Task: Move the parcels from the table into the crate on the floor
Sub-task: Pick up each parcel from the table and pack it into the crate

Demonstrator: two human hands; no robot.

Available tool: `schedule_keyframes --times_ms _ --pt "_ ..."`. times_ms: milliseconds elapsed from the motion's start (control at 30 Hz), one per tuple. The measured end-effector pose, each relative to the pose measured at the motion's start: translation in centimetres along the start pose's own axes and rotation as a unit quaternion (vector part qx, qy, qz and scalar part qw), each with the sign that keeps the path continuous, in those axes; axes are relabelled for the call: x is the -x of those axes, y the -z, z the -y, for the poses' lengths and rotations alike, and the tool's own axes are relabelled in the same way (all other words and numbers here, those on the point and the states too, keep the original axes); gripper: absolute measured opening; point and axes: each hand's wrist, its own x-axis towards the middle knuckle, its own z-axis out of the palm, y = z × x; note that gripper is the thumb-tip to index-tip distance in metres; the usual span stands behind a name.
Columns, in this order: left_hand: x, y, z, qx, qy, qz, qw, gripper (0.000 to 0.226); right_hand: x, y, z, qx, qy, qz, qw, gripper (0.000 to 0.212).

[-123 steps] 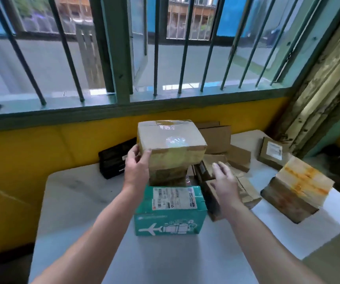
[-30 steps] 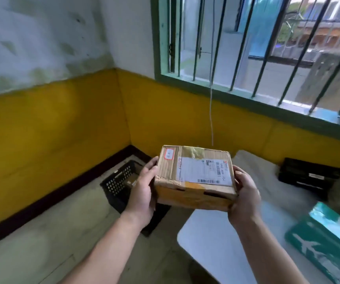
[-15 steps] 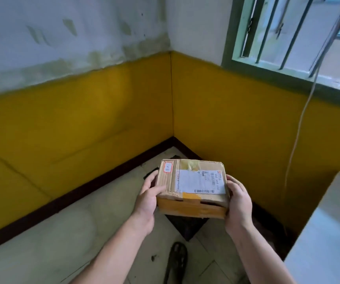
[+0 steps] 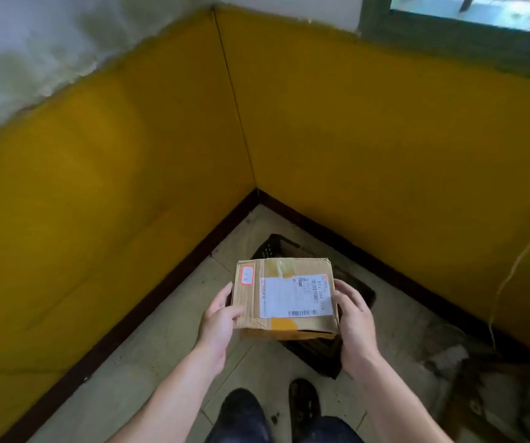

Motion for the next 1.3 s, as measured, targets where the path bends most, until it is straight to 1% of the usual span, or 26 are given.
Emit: schedule_keyframes --times_ms 100,233,367,500,600,667,767,867,933,1000,1067,1167,1233,1300 --pt "-4.5 0.3 -0.4 0.001 0.041 0.018 0.999 0.039 -2.6 -2.0 -0.7 0.015 -0.019 -0.043 0.999 0.018" --pt "-11.3 0.5 -0.1 -0.019 0.105 0.059 0.993 0.038 -6.4 -5.0 -2.8 0.031 -0.05 -0.108 0.992 0.02" --pt "-19.1 1.7 0.3 -0.093 0.13 0.119 0.98 0.04 -10.2 -8.5 -6.6 0.02 -0.093 -0.181 0.979 0.019" --pt "-26.7 2.6 1.6 -0.179 0.134 0.189 0.956 0.023 -14.0 -11.9 -11.1 -0.012 -0.13 -0.223 0.966 0.021" --pt "-31.2 2.1 4.0 -0.229 0.153 0.238 0.931 0.019 -17.0 -12.8 -14.7 -0.02 -0.161 -0.221 0.962 0.021" --pt "-34.0 1.3 6.2 -0.247 0.163 0.253 0.921 0.018 -19.4 -12.7 -17.4 -0.011 -0.186 -0.217 0.958 0.028" --pt "-38.5 -1.0 10.8 -0.273 0.173 0.261 0.91 0.025 -23.9 -11.6 -22.3 0.005 -0.195 -0.213 0.958 0.02" --pt "-42.6 -3.2 15.7 -0.3 0.176 0.246 0.905 0.032 -28.4 -10.6 -27.2 0.022 -0.215 -0.211 0.953 0.017" --pt "-45.2 -4.1 18.8 -0.309 0.184 0.227 0.905 0.032 -31.1 -10.3 -30.2 0.023 -0.226 -0.206 0.952 0.019" --pt "-47.5 -4.9 21.3 -0.314 0.19 0.224 0.903 0.029 -33.5 -10.0 -32.9 0.024 -0.24 -0.203 0.949 0.02" --pt "-49.3 -5.3 23.4 -0.318 0.19 0.225 0.901 0.028 -35.5 -9.8 -35.3 0.027 -0.257 -0.199 0.945 0.021" --pt "-51.4 -5.9 26.0 -0.342 0.187 0.236 0.89 0.041 -38.0 -9.6 -38.5 0.027 -0.273 -0.195 0.942 0.017" --pt "-53.0 -6.2 27.7 -0.352 0.188 0.244 0.884 0.038 -39.4 -9.6 -40.3 0.025 -0.281 -0.187 0.941 0.013" --pt "-54.4 -6.4 29.0 -0.361 0.2 0.235 0.88 0.036 -40.5 -9.5 -41.9 0.02 -0.285 -0.183 0.941 0.015"
